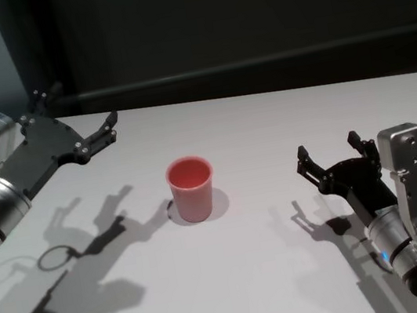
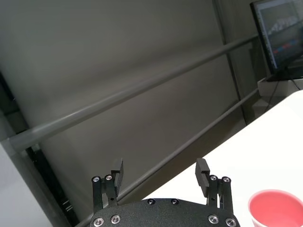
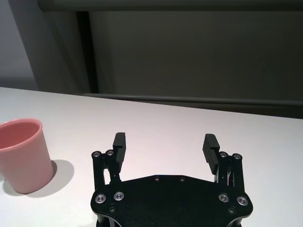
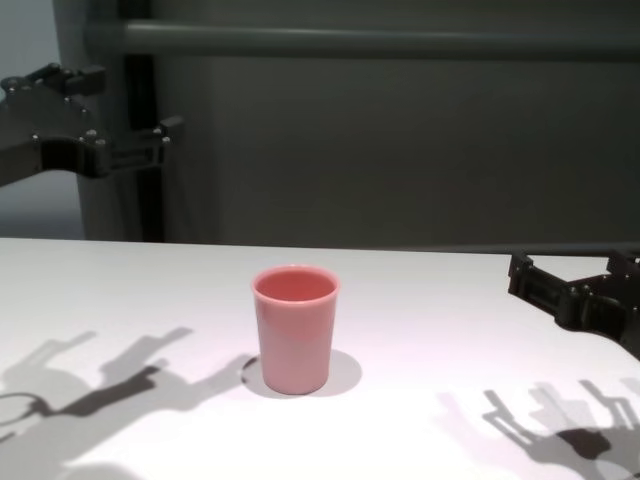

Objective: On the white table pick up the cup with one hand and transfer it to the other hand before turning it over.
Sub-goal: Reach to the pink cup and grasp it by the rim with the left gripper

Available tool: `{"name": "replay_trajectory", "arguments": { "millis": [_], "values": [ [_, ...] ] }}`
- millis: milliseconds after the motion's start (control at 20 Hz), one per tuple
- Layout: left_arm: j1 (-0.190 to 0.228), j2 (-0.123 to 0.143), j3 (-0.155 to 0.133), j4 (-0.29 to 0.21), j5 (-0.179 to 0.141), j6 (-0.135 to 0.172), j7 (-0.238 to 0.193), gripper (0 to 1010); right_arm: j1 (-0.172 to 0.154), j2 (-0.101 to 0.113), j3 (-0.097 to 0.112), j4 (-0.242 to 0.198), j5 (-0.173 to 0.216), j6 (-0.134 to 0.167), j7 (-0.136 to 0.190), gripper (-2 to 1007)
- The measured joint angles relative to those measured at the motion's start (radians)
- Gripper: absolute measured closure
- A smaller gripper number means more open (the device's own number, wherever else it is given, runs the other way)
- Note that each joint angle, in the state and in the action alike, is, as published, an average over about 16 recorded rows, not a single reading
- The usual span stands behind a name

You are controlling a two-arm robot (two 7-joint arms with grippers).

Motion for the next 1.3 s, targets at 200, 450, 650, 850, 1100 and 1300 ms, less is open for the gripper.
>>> {"name": "replay_trajectory", "arguments": {
  "millis": [200, 450, 650, 850, 1100, 1300],
  "values": [
    [-0.034, 0.056, 0.033, -0.011, 0.019, -0.006, -0.055, 9, 0.0, 0.0, 0.0, 0.0, 0.0, 0.0, 0.0, 5],
    [-0.075, 0.121, 0.083, -0.025, 0.069, -0.011, -0.104, 9, 0.0, 0.0, 0.0, 0.0, 0.0, 0.0, 0.0, 5],
    [-0.109, 0.173, 0.13, -0.041, 0.126, -0.02, -0.143, 9, 0.0, 0.0, 0.0, 0.0, 0.0, 0.0, 0.0, 5],
    [-0.146, 0.221, 0.182, -0.06, 0.194, -0.034, -0.181, 10, 0.0, 0.0, 0.0, 0.0, 0.0, 0.0, 0.0, 5],
    [-0.199, 0.27, 0.25, -0.08, 0.277, -0.059, -0.237, 9, 0.0, 0.0, 0.0, 0.0, 0.0, 0.0, 0.0, 5],
    [-0.248, 0.296, 0.307, -0.081, 0.34, -0.086, -0.281, 9, 0.0, 0.0, 0.0, 0.0, 0.0, 0.0, 0.0, 5]
  ]
}}
